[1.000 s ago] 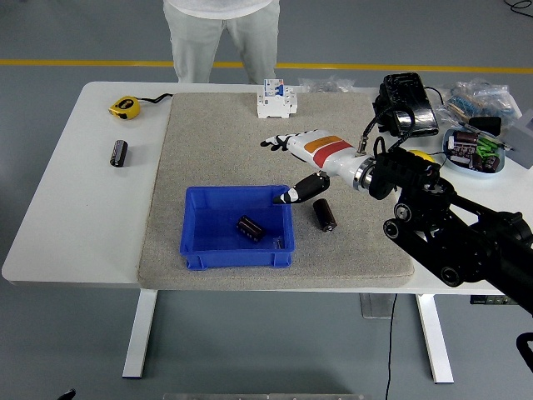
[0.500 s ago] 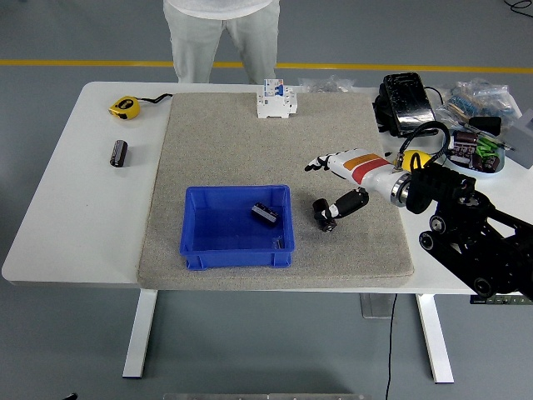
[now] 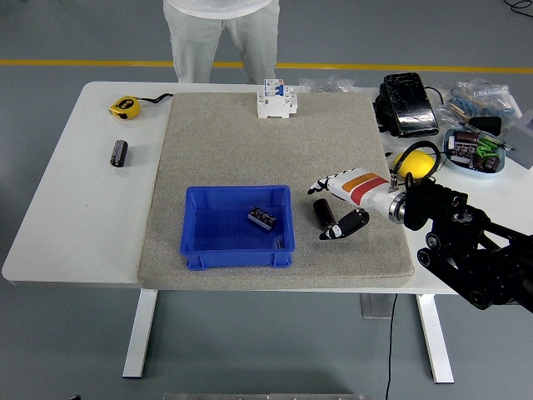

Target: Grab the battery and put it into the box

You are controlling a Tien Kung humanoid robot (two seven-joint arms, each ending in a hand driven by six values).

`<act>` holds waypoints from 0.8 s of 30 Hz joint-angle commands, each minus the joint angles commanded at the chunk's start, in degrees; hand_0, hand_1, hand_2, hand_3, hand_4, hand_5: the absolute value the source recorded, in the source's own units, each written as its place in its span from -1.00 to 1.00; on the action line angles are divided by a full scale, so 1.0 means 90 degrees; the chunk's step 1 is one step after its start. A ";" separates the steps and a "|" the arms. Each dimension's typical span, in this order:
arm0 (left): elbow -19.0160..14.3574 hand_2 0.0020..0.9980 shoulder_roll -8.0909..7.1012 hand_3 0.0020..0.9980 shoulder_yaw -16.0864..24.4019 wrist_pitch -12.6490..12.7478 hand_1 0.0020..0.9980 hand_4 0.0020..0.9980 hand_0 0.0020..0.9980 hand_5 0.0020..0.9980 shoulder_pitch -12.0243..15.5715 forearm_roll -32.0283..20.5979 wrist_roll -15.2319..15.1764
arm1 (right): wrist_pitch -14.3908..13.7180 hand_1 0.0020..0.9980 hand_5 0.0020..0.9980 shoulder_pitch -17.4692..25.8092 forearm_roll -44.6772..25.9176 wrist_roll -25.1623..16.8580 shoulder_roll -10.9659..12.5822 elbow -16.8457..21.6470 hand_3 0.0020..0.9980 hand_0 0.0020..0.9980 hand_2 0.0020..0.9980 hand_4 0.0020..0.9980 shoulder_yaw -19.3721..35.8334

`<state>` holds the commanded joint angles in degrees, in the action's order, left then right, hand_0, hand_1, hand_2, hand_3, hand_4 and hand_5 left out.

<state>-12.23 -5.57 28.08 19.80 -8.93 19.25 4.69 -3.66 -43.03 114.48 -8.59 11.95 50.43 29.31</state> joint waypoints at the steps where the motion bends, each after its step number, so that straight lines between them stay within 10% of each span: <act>1: -0.0001 0.50 -0.0001 0.38 -0.0004 -0.0002 0.28 0.40 0.38 0.05 -0.0005 -0.0002 -0.0002 | -0.0023 0.47 -0.18 -0.0010 0.0001 -0.0006 -0.0012 -0.0019 0.63 0.52 0.55 1.00 -0.0008; 24: -0.0029 0.51 -0.0003 0.38 -0.0075 -0.0002 0.29 0.40 0.39 0.06 -0.0104 -0.0045 -0.0001 | -0.0155 0.38 -0.20 -0.0496 -0.0245 -0.0142 -0.0391 -0.0967 0.56 0.45 0.46 1.00 -0.0636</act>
<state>-12.49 -5.60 27.40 19.78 -9.86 18.85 4.68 -5.05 -47.50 112.27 -9.87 8.43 41.72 23.58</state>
